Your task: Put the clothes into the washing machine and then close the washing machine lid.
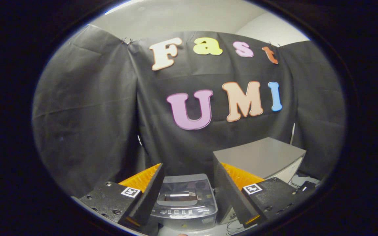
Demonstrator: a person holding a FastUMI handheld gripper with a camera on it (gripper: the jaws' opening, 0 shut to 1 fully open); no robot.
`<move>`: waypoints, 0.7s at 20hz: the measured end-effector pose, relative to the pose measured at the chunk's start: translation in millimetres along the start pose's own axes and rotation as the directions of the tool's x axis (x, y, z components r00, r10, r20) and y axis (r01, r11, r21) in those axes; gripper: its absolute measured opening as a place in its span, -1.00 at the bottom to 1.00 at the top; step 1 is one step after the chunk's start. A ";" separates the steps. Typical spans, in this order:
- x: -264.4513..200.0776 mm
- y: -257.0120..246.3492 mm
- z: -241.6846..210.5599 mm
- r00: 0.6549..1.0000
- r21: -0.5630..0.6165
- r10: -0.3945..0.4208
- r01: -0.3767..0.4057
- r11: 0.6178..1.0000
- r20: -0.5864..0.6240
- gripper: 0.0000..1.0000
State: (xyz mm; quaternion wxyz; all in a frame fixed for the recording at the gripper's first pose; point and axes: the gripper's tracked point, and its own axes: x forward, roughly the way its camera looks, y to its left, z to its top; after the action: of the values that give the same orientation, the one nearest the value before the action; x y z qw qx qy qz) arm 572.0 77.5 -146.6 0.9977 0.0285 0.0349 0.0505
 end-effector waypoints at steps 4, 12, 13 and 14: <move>-22.4 -15.6 38.7 0.997 0.040 -0.005 0.002 0.999 0.083 0.96; -47.6 -27.8 14.5 0.999 -0.008 -0.001 0.001 1.000 0.042 0.95; -48.4 -25.4 7.6 1.000 -0.019 0.000 0.000 1.000 0.031 0.95; -48.0 -24.4 -0.3 1.000 -0.028 0.001 -0.001 1.000 0.020 0.95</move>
State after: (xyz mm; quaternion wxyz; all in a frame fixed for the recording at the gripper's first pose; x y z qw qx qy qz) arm 526.7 48.4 -145.3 0.9983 0.0153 0.0243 0.0512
